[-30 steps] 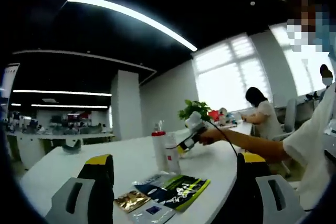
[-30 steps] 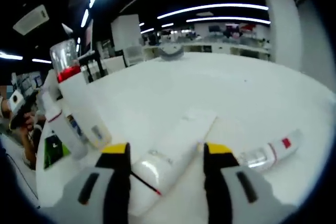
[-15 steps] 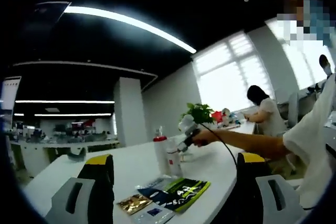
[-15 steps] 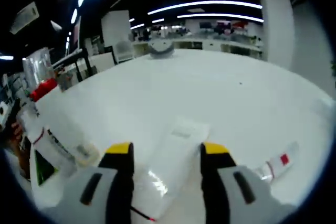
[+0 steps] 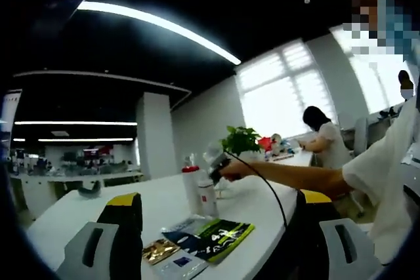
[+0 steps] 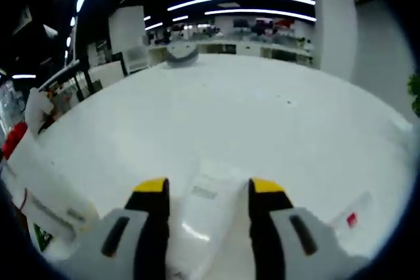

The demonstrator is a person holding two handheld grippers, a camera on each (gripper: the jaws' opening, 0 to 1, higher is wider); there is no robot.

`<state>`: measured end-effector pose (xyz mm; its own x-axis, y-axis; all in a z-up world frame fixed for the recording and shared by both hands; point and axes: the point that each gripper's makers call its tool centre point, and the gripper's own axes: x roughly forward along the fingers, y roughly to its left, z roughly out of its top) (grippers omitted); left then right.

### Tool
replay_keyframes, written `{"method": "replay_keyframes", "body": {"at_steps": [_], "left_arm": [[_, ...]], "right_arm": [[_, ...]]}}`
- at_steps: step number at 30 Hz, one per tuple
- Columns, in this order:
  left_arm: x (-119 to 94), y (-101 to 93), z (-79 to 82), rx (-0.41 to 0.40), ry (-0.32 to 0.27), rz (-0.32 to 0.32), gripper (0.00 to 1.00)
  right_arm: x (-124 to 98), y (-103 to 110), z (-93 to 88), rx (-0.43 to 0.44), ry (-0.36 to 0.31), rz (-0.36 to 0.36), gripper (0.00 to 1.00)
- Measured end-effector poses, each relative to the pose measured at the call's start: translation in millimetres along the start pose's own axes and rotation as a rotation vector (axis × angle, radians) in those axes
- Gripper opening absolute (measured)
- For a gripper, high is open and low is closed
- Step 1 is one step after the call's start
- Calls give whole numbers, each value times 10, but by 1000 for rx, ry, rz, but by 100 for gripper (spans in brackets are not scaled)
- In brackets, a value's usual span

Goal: Arrange the skincare products in the storage area until every visible bottle or jar stands upright without overlapping.

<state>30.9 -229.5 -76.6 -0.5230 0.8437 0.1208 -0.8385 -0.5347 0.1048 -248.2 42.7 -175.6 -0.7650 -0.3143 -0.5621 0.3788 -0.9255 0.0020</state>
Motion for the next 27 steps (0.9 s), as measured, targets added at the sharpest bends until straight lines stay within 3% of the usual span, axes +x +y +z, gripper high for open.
{"method": "replay_keyframes", "body": {"at_steps": [3,5,13,18,21,22,23,24,27], "left_arm": [[24,-63,-33,-1,16,-21,99],[32,-94,-36,7,19,-30,99],[-35,-166,62,28,-1,-32,99],[-71,-197,115,41,-15,-33,99],[-82,-205,127,35,-20,-36,99],[-82,-227,125,35,-19,-40,99],[-60,-344,134,56,-14,-61,99],[-71,-350,127,63,-14,-66,99],[-100,-302,153,62,-27,-56,98]], "right_arm": [[68,-30,-6,-24,-23,-41,48],[106,-23,53,26,-56,-33,50],[182,-11,30,26,-59,-27,54],[247,-18,10,-18,-21,-86,51],[233,13,23,-18,-19,-68,44],[242,16,22,-20,-18,-67,0],[222,39,75,-68,-32,-76,0],[218,56,103,-89,-40,-84,39],[213,78,115,-112,-41,-84,38]]}}
